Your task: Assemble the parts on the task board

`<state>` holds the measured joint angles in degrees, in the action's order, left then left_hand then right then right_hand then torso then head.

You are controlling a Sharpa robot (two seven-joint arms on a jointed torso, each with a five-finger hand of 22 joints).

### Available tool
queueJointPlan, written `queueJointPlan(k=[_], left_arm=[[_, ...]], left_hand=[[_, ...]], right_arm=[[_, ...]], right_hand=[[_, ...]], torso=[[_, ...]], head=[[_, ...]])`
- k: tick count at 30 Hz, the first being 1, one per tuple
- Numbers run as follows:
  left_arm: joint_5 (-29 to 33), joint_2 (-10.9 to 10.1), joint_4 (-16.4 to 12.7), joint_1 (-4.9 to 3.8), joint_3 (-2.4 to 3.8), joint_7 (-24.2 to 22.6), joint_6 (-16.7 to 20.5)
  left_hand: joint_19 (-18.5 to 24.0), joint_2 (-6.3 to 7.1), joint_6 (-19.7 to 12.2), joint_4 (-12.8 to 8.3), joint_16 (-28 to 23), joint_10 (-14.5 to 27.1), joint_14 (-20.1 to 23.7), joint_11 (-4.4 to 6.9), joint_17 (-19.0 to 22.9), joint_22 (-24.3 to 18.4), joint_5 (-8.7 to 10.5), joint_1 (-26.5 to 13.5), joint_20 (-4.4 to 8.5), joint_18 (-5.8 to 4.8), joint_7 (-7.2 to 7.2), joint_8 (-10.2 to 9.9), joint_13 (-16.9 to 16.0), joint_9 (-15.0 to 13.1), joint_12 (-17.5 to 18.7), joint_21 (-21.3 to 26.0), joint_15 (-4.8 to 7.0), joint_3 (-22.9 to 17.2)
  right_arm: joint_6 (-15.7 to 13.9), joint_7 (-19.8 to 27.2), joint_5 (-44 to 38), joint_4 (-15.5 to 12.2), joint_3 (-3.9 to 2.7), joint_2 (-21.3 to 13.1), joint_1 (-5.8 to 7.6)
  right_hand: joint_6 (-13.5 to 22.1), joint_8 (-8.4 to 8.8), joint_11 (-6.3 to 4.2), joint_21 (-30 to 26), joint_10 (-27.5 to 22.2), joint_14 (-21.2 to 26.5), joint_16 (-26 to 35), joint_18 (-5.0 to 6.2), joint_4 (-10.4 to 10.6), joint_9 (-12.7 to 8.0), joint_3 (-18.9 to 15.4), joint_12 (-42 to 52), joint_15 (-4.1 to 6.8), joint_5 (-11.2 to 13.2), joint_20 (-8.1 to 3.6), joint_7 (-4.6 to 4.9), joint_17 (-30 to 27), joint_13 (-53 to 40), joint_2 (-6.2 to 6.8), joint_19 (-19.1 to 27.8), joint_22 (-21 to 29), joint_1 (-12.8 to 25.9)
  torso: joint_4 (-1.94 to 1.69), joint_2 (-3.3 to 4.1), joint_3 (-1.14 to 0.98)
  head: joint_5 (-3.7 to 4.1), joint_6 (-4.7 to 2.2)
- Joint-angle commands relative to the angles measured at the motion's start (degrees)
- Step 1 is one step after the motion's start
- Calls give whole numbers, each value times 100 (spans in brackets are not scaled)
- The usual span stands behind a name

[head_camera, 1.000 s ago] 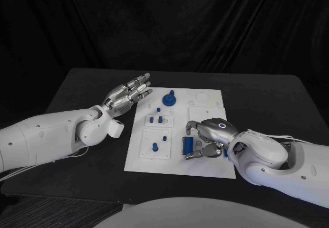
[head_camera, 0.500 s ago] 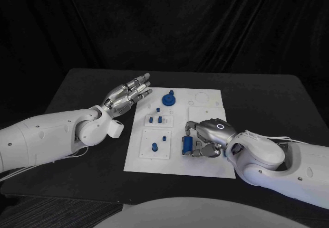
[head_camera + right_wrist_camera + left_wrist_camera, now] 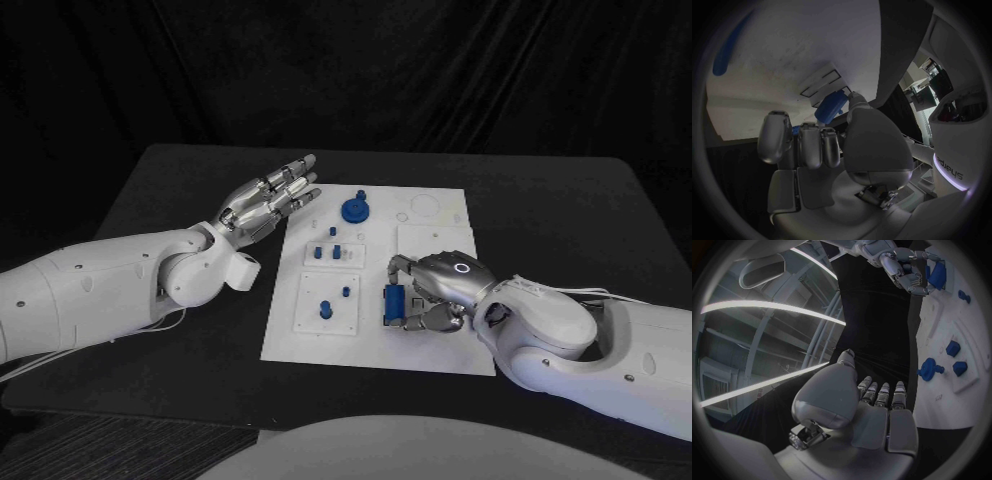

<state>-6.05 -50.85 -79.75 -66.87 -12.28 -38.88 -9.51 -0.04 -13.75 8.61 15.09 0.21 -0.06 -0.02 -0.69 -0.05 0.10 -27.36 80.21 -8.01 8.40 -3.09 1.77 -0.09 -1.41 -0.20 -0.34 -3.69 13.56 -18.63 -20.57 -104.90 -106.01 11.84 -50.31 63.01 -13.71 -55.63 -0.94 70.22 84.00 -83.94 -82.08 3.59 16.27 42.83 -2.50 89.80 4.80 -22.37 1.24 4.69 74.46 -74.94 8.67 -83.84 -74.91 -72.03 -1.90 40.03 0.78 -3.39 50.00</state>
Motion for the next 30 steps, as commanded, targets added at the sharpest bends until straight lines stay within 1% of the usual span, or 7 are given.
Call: queueJointPlan(k=[1, 4, 7, 10, 16, 23, 30], left_arm=[[26, 10, -6, 11, 5, -139, -103], [26, 10, -4, 13, 5, -131, -112], [26, 9, -2, 16, 5, -123, -121], [26, 8, 1, 18, 5, -115, -131], [26, 8, 4, 21, 5, -96, -156], [26, 12, 12, 24, 5, -97, -170], [26, 8, 19, 28, 5, -100, -173]], left_hand=[[-4, -14, 5, -6, -21, 6, 2, -50, 5, 4, -28, 52, -42, 35, -29, 35, 9, -5, 20, 26, 2, -39], [-4, -14, 5, -6, -21, 6, 2, -50, 5, 4, -28, 52, -42, 35, -29, 35, 9, -5, 20, 26, 2, -39], [-4, -14, 5, -6, -21, 6, 2, -50, 5, 4, -28, 52, -42, 35, -29, 35, 9, -5, 20, 26, 2, -39], [-4, -17, 4, -6, -21, 6, 2, -52, 5, 4, -27, 52, -45, 36, -32, 36, 9, -5, 20, 26, -2, -41], [-4, -31, 2, -1, -21, 6, 2, -63, 5, 3, -27, 48, -53, 36, -41, 37, 9, -4, 20, 26, -12, -47], [-3, -37, 2, 2, -21, 6, 2, -70, 5, 2, -26, 46, -58, 36, -47, 37, 9, -4, 20, 27, -18, -49], [-4, -43, -5, 5, -21, 6, 2, -76, 5, 3, -25, 43, -62, 35, -54, 36, 9, -3, 20, 26, -23, -51]], right_arm=[[180, -56, -62, -11, 7, 4, -27], [206, -52, -62, -14, 7, 6, -28], [215, -51, -62, -16, 7, 6, -28], [222, -51, -62, -14, 7, 8, -29], [253, -51, -62, -5, 7, 10, -29], [79, 25, -62, -16, 7, -7, -29], [-226, 106, -31, -61, 6, -58, -29]], right_hand=[[40, -23, 9, -15, 600, -328, 0, 60, -18, -11, 10, 20, -14, -27, 30, -4, 0, -1506, 19, -42, -945, -69], [89, -28, 10, -34, 600, -329, -5, 63, -9, -41, -11, 20, -15, 18, 30, -1, 11, -1506, 49, -36, -940, -95], [156, -74, 15, -35, 600, -331, -13, 61, 37, -122, -88, 20, -18, 483, 32, 3, 28, -1506, 112, -38, -944, -45], [163, -102, 17, -37, 600, -333, -21, 61, 34, -157, -82, 20, -21, 546, 34, 6, 45, -1506, 109, -39, -944, -61], [138, -240, 14, -55, 600, -333, -23, 63, -21, -358, 9, 20, -19, -534, 33, 3, 53, -1506, -31, -41, -945, -278], [1, -309, 2, 5, 600, -335, -29, 49, 17, -646, 171, 20, -9, -2991, 22, 2, 76, -1506, -47, -66, -967, -130], [-293, -231, -1, 137, 600, -363, -106, 25, 32, -930, 415, 20, -7, -3673, 21, -1, 220, -1506, -64, -112, -1003, 274]], torso=[[-1, 2, 0], [-1, 1, 1], [0, 2, 0], [-1, 3, 1], [-1, 3, 1], [-2, 3, 1], [-1, 2, 1]], head=[[3, 0], [3, 0], [2, 0], [6, 0], [4, 0], [4, 0], [2, 0]])
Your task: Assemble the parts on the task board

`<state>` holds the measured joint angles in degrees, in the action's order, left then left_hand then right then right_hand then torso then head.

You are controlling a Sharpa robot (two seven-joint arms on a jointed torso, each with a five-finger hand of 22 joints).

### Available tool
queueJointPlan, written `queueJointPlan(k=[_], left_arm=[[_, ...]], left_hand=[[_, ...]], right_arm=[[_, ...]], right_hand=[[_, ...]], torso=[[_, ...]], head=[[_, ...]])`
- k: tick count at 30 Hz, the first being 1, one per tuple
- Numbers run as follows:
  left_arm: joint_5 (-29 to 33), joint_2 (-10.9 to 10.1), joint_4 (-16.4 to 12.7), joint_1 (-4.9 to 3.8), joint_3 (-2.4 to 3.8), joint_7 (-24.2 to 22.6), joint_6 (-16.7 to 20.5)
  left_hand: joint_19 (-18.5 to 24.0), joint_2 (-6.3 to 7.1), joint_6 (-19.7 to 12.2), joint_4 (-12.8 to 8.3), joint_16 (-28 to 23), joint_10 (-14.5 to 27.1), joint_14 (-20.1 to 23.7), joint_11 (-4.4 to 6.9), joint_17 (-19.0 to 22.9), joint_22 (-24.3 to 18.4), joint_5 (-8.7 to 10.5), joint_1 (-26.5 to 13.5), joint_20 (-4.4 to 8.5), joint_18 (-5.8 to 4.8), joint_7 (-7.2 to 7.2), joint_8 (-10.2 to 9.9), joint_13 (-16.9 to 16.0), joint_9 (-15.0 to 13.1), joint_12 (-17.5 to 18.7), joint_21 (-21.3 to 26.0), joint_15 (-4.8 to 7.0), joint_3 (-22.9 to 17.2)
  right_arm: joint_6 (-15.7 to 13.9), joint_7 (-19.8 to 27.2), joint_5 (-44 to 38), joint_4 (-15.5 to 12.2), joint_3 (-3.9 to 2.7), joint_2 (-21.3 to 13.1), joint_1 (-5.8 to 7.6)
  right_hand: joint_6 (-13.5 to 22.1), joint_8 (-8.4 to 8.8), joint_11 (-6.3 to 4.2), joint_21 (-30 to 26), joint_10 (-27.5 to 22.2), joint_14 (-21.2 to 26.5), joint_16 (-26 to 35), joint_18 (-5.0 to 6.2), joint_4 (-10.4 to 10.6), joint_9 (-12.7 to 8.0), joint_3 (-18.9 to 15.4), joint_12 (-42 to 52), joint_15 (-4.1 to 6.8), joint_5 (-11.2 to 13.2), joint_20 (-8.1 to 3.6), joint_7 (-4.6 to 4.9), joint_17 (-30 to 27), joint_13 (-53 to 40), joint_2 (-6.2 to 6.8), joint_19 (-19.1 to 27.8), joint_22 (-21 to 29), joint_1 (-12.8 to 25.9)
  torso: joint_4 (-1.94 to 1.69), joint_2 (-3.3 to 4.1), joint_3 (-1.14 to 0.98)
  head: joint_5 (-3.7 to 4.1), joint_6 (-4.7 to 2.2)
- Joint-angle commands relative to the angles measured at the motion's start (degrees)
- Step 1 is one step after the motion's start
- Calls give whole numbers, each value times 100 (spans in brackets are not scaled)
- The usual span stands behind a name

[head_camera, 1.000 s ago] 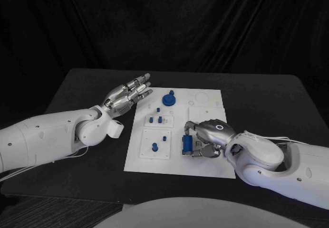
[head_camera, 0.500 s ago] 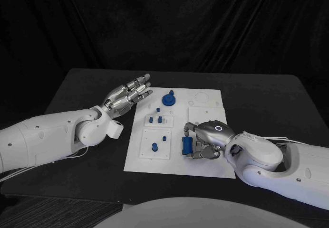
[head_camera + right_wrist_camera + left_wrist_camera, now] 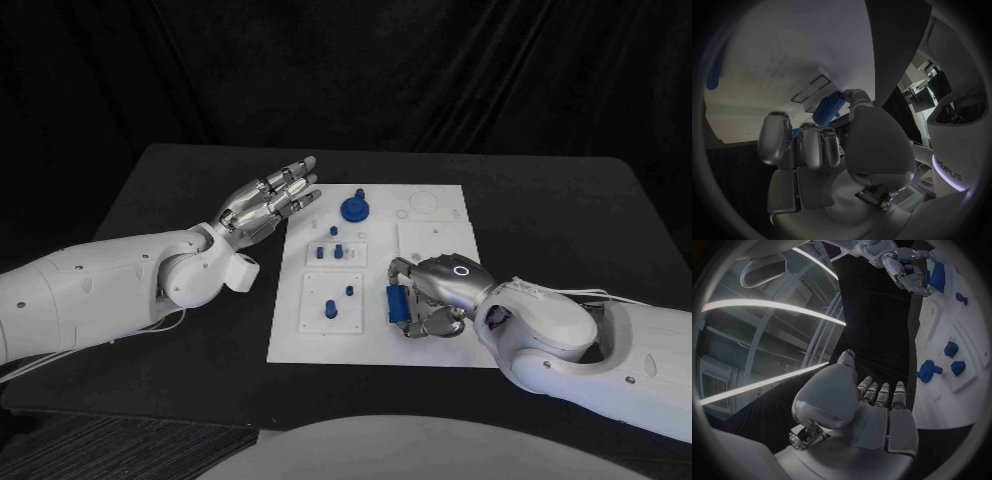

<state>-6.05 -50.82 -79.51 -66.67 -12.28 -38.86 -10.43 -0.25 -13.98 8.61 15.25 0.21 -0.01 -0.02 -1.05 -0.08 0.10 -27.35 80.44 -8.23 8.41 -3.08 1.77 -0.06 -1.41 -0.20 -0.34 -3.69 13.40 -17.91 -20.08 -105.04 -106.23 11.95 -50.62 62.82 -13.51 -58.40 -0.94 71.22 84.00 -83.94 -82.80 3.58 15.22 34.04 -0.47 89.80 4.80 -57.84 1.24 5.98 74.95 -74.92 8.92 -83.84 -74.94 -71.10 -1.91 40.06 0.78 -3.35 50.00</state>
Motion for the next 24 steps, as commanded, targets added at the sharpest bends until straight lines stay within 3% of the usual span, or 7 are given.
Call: queueJointPlan(k=[1, 7, 10, 12, 16, 24], left_arm=[[26, 4, -4, 9, 5, -103, -81], [26, -2, 10, 14, 5, -101, -80], [26, -3, 14, 15, 5, -98, -81], [26, -4, 16, 17, 5, -96, -82], [26, -3, 16, 20, 5, -94, -83], [26, 0, 16, 24, 5, -88, -80]], left_hand=[[17, -20, -5, -12, -21, 1, 2, -40, 8, 3, -25, 20, -41, 35, -54, 36, 6, -3, 20, 26, -23, -35], [17, -25, -5, -10, -21, 1, 2, -44, 8, 3, -24, 18, -43, 34, -58, 36, 6, -3, 20, 26, -26, -37], [18, -29, -5, -7, -21, 1, 2, -48, 8, 2, -22, 15, -46, 34, -61, 36, 6, -3, 20, 26, -29, -38], [18, -29, -5, -7, -21, 1, 2, -48, 8, 2, -22, 15, -46, 34, -61, 36, 6, -3, 20, 26, -29, -38], [18, -29, -5, -7, -21, 1, 2, -48, 8, 2, -22, 15, -46, 34, -61, 36, 6, -3, 20, 26, -29, -38], [17, -31, -5, -4, -21, 1, 2, -51, 8, 3, -19, 12, -49, 34, -64, 37, 6, -4, 20, 26, -32, -38]], right_arm=[[-316, 62, -12, -43, -4, -31, -10], [-481, 104, 69, -99, -4, -93, -10], [-506, 110, 108, -120, -4, -111, -10], [-505, 112, 131, -138, -4, -123, -10], [-501, 122, 191, -161, -4, -134, -10], [-328, 107, 282, -184, -4, -161, -9]], right_hand=[[-342, 56, -1, 48, 600, -366, -41, 23, 135, -74, 238, 20, -6, -160, 21, -131, 183, -1508, -91, -115, -1002, 206], [-538, 123, 0, 100, 600, -377, -77, 14, 138, -214, 378, 20, -8, -198, 22, -130, 248, -1508, -108, -130, -1015, 373], [-614, 176, 1, 110, 600, -377, -81, 13, 134, -292, 430, 20, -9, -79, 23, -131, 254, -1508, -105, -132, -1017, 484], [-651, 214, 2, 94, 600, -374, -77, 17, 122, -355, 471, 20, -10, 131, 24, -131, 246, -1508, -88, -125, -1011, 529], [-666, 225, 2, 87, 600, -370, -67, 19, 127, -381, 489, 20, -11, 221, 25, -132, 229, -1508, -93, -121, -1008, 556], [-694, 347, 6, 110, 600, -374, -78, 15, 118, -502, 606, 20, -13, 39, 26, -121, 250, -1508, -102, -125, -1013, 559]], torso=[[0, -1, 0], [0, -6, -2], [-1, -6, 0], [2, -5, 1], [1, -1, 0], [0, 2, -1]], head=[[-4, 0], [-11, 0], [-14, 0], [-17, 0], [-14, 0], [1, 0]])
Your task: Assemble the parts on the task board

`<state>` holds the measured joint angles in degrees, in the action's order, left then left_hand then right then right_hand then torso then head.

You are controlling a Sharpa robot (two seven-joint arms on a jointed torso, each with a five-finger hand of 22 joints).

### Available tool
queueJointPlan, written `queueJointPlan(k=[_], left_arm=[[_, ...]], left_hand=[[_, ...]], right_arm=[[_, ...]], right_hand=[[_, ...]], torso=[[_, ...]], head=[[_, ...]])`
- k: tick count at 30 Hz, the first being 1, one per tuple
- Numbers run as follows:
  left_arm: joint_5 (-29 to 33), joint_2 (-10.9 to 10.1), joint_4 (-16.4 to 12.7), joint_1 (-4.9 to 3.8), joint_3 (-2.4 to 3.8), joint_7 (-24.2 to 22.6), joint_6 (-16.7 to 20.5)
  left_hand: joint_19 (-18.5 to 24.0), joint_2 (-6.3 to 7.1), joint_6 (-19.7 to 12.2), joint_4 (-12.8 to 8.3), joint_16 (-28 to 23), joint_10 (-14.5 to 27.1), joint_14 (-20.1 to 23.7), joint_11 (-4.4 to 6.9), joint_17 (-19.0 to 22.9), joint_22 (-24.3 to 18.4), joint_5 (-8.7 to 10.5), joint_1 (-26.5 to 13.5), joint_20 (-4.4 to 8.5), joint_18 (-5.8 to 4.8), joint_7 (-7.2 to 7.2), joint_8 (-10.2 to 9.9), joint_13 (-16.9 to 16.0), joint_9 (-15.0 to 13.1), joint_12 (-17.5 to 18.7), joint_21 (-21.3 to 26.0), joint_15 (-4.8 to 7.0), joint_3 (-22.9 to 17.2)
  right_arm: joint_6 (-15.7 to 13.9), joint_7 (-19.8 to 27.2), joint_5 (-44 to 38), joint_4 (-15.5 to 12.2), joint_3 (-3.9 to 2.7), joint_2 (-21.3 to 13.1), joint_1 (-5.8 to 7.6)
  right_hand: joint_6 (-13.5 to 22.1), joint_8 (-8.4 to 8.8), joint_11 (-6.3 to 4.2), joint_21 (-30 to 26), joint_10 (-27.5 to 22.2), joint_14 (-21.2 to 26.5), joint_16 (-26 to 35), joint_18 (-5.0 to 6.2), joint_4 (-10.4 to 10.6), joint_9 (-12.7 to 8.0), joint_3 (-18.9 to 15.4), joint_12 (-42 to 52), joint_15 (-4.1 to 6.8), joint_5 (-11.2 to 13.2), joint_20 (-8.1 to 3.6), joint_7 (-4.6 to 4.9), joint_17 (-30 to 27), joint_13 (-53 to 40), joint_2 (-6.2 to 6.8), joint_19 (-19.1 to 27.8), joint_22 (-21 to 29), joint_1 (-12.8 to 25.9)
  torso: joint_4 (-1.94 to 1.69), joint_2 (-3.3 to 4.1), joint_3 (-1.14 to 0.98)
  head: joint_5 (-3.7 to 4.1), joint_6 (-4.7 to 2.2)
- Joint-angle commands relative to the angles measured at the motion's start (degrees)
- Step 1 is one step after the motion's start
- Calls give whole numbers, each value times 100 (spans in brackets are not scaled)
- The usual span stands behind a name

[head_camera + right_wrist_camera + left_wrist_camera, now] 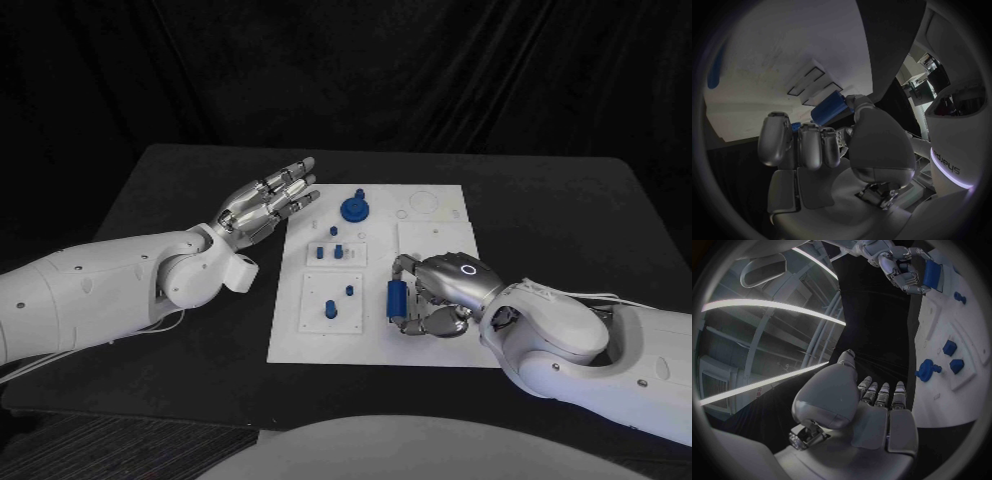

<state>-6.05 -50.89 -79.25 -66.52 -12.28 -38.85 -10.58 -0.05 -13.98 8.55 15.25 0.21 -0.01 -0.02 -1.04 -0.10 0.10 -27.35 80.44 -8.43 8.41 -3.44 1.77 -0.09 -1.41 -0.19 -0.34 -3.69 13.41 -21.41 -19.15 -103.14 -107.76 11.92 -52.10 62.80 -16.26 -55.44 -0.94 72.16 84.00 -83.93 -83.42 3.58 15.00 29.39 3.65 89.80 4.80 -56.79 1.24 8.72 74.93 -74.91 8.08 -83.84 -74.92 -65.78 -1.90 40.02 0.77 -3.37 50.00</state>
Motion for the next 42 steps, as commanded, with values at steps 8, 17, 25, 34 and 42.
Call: queueJointPlan(k=[8, 17, 25, 34, 42], left_arm=[[26, 8, -13, 11, 5, -84, -61], [26, 14, -8, 12, 5, -78, -66], [26, 15, -4, 15, 5, -67, -74], [26, 13, -2, 19, 5, -56, -82], [26, 15, 2, 22, 5, -40, -92]], left_hand=[[-3, -31, 2, -4, -21, 1, 2, -52, 10, 3, -19, 12, -29, 33, -29, 37, 9, -4, 19, 26, -32, -38], [-3, -31, 2, -4, -21, 1, 2, -52, 10, 3, -19, 12, -29, 33, -29, 37, 9, -4, 19, 26, -32, -38], [-3, -31, 2, -4, -21, 1, 2, -52, 10, 3, -19, 12, -29, 33, -29, 37, 9, -4, 19, 26, -32, -38], [-4, -27, 7, -1, -21, 1, 2, -61, 10, 4, -13, 6, -35, 34, -36, 41, 9, -5, 19, 26, -36, -36], [-4, -27, 7, -1, -21, 1, 2, -61, 10, 4, -13, 6, -35, 34, -36, 41, 9, -5, 19, 26, -36, -36]], right_arm=[[306, -67, 116, -37, -2, -41, -8], [455, -107, 119, -24, -1, -68, -8], [496, -141, 120, -20, -1, -68, -8], [476, -188, 109, -23, -1, -66, -8], [415, -261, 39, -40, -1, -76, -8]], right_hand=[[-301, 255, 15, -27, 600, -363, 11, 24, 124, -203, 277, 20, -20, -93, 33, -383, 206, -1509, 38, -108, -1002, 6], [-84, 462, 24, -55, 600, -358, 26, 30, 122, -389, 347, 20, -27, -95, 39, -368, 187, -1509, 73, -94, -994, -7], [145, 645, 46, -94, 600, -352, 43, 37, 130, -580, 352, 20, -43, 44, 50, -343, 162, -1509, 91, -80, -982, 35], [732, 1009, 120, -172, 600, -345, 76, 50, 138, -1226, 3, 20, -105, 1639, 107, -263, 119, -1509, 28, -56, -962, -93], [777, 964, 149, -208, 600, -337, 104, 56, 152, -1433, -265, 20, -130, 2439, 131, -228, 76, -1509, -35, -51, -953, -173]], torso=[[-4, 8, 2], [-5, 6, 2], [-1, 2, 0], [-1, 4, 2], [-1, 4, 1]], head=[[-2, 0], [0, 0], [-2, 0], [-10, 0], [-12, 0]])
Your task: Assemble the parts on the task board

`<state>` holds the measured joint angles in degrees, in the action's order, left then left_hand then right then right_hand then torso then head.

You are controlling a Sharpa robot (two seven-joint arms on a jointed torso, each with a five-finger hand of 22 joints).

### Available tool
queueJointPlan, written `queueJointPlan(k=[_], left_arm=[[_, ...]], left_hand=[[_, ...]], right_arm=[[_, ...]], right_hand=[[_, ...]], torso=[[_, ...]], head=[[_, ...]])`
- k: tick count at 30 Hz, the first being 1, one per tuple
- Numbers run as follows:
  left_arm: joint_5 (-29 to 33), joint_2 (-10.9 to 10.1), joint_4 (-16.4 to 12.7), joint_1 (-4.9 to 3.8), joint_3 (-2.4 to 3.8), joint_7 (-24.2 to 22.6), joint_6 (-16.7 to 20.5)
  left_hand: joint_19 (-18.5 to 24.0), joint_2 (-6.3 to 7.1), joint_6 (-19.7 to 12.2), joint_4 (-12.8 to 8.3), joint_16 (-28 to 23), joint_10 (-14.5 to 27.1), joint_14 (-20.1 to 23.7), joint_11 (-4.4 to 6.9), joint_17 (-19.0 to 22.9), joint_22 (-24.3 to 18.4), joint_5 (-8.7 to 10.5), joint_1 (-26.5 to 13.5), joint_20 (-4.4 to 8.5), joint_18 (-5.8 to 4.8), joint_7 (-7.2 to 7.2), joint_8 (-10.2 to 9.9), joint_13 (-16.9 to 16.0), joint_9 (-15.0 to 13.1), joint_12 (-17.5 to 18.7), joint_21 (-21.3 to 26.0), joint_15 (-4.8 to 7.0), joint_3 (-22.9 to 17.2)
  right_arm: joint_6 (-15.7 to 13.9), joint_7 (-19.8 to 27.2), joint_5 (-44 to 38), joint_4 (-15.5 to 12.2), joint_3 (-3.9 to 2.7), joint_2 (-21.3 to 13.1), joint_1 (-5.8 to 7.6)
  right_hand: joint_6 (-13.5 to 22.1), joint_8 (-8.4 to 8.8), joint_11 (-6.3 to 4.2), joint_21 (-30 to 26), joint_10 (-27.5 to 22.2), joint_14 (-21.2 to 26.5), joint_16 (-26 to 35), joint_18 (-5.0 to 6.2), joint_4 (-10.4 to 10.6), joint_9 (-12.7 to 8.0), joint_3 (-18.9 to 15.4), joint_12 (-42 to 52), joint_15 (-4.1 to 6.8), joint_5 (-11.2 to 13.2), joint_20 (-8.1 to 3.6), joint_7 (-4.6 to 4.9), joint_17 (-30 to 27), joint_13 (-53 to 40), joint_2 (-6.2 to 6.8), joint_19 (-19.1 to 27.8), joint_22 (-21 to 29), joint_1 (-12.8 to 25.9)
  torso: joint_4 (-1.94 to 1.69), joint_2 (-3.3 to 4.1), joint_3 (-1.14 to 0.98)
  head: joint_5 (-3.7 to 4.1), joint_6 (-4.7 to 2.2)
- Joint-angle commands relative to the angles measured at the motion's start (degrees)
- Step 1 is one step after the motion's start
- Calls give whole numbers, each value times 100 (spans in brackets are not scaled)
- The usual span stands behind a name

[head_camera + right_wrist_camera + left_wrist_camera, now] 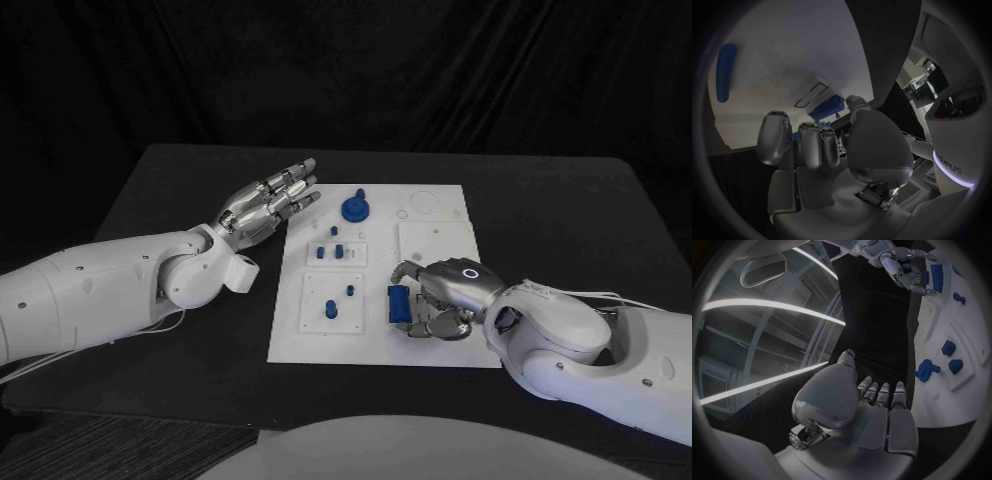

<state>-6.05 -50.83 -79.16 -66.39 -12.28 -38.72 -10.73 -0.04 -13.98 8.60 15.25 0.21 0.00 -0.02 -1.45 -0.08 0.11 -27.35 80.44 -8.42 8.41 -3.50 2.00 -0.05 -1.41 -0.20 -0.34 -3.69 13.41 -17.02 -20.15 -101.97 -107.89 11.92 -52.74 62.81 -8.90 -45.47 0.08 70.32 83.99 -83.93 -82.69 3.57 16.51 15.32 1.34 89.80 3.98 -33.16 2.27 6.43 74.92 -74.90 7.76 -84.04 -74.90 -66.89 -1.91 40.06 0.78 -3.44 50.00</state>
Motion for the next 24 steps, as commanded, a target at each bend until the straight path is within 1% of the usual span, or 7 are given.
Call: queueJointPlan(k=[1, 2, 7, 13, 15, 17, 24], left_arm=[[26, 9, -7, 9, 5, -52, -78], [26, 8, -7, 10, 5, -49, -79], [26, -1, -10, 13, 5, -48, -85], [26, -11, -12, 18, 5, -48, -90], [26, -11, -10, 20, 5, -48, -92], [26, -10, -8, 21, 5, -48, -93], [26, -2, -7, 23, 5, -48, -97]], left_hand=[[-4, -27, 1, -1, -21, 0, 2, -21, 8, 4, -13, 6, -35, 34, -31, 19, 5, -5, 20, 26, -36, -36], [-4, -27, 1, -1, -21, 0, 2, -21, 8, 4, -13, 6, -35, 34, -31, 19, 5, -5, 20, 26, -36, -36], [-5, -29, 6, 1, -21, 0, 2, -27, 8, 5, -13, 4, -36, 35, -35, 21, 5, -6, 20, 25, -35, -37], [-4, -30, 9, 1, -21, 0, 2, -31, 8, 4, -14, 4, -36, 35, -39, 22, 5, -6, 20, 25, -34, -37], [-4, -30, 9, 1, -21, 0, 2, -31, 8, 4, -14, 4, -36, 35, -39, 22, 5, -6, 20, 25, -34, -37], [-4, -30, 9, 1, -21, 0, 2, -31, 8, 4, -14, 4, -36, 35, -39, 22, 5, -6, 20, 25, -34, -37], [-5, -34, 19, 1, -21, 0, 2, -42, 8, 5, -17, 4, -38, 37, -48, 26, 5, -8, 20, 25, -34, -40]], right_arm=[[-34, -174, -88, -33, -1, -16, -9], [-52, -191, -102, -41, -1, -23, -9], [-205, -205, -131, -77, -1, -60, -9], [-437, -137, -140, -131, -1, -129, -8], [-508, -106, -141, -147, -1, -154, -8], [-543, -85, -140, -153, -1, -167, -7], [-479, -57, -136, -82, -1, -138, -7]], right_hand=[[45, -34, 49, -30, 601, -336, 34, 58, 2, -37, -47, 20, -49, 97, 30, 4, 72, -1510, -2, -30, -954, -67], [58, -41, 51, -32, 601, -336, 37, 58, 10, -82, -107, 20, -53, 290, 34, 7, 68, -1510, -1, -30, -953, -68], [39, -91, 61, -55, 601, -333, 52, 62, 18, -193, -208, 20, -62, 685, 43, 17, 46, -1510, -17, -28, -948, -89], [-47, -156, 46, -21, 601, -338, 45, 56, 25, -273, -261, 20, -51, 1015, 38, -6, 60, -1510, -37, -44, -959, -32], [-101, -185, 40, -9, 601, -339, 42, 54, 14, -292, -235, 20, -47, 992, 35, -13, 64, -1510, -91, -49, -963, -58], [-149, -207, 28, 0, 601, -345, 30, 53, -26, -365, -176, 20, -36, 740, 25, -26, 85, -1510, -163, -54, -966, -227], [-171, -227, 21, -2, 601, -343, 33, 52, -40, -487, -157, 20, -30, 313, 17, -32, 80, -1510, -225, -54, -966, -341]], torso=[[0, 1, 0], [1, 0, 0], [-2, 1, 1], [0, 1, 0], [0, 0, -1], [1, 0, -1], [-2, 0, 2]], head=[[-6, 0], [-5, 0], [-1, 0], [-2, 0], [-14, 0], [-18, 0], [-19, 0]])
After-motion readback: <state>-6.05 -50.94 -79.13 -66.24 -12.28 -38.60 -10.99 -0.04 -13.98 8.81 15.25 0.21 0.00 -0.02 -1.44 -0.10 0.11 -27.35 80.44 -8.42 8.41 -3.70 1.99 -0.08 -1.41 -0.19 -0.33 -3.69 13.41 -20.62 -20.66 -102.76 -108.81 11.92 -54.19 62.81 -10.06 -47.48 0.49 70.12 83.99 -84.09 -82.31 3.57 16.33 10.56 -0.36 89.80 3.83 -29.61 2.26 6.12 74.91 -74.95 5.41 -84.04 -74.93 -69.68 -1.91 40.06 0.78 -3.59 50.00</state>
